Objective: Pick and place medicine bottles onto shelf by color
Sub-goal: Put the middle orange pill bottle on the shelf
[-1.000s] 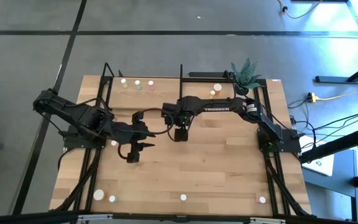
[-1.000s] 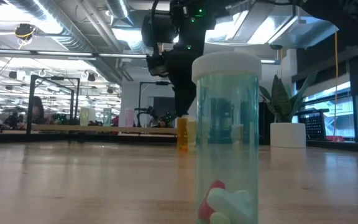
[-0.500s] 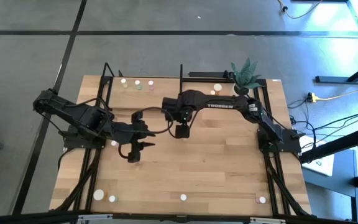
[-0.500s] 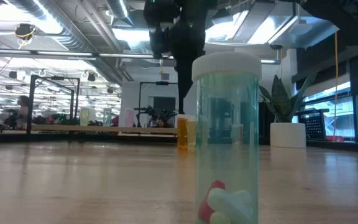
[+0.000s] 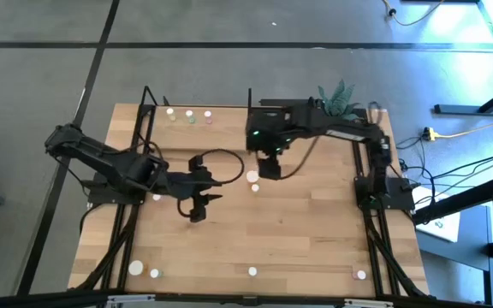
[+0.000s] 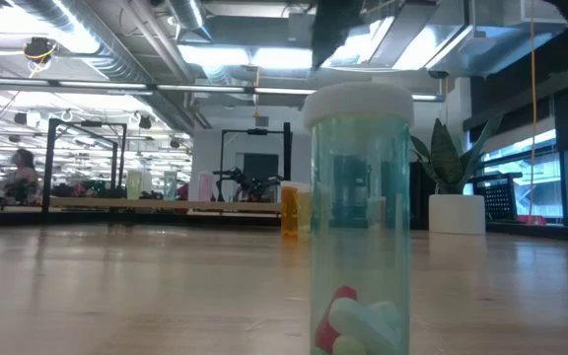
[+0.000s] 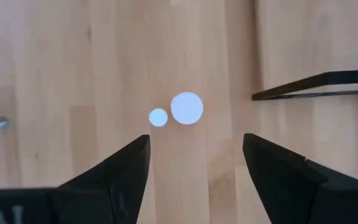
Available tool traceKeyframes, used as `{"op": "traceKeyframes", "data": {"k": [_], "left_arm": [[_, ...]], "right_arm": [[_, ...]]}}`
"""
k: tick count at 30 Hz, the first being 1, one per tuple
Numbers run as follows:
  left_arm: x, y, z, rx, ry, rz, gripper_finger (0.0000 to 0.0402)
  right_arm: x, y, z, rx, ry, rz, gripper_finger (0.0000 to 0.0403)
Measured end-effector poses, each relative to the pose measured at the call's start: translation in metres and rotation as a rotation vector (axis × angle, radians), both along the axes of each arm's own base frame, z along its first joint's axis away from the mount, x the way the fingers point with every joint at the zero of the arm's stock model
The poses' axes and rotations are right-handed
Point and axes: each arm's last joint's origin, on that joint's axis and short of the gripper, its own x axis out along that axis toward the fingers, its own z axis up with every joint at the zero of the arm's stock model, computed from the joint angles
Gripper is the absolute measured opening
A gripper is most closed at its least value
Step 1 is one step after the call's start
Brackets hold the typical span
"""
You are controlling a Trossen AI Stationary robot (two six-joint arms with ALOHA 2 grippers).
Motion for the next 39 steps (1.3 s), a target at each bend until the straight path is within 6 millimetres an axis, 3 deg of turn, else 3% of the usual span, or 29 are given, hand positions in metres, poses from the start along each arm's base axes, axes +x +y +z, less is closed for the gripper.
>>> {"op": "traceKeyframes", "data": {"k": [8, 17, 31, 39], "left_arm": [[0.008, 0.017, -0.041, -0.018, -0.016, 0.079, 0.0148], [0.008, 0.030, -0.090, -0.040, -0.091, 0.127, 0.0148], [-0.012, 0.038, -0.147, -0.003, -0.155, 0.101, 0.0148], [-0.016, 0.051, -0.156, 0.084, -0.116, 0.104, 0.0148]], "right_arm": [[-0.055, 0.005, 0.059, -0.031, -0.166, 0.030, 0.0260], [-0.094, 0.009, 0.092, -0.105, -0.279, 0.138, 0.0259], [-0.108, 0.010, 0.103, -0.125, -0.327, 0.153, 0.0259], [-0.104, 0.010, 0.100, -0.059, -0.321, 0.050, 0.0259]]}}
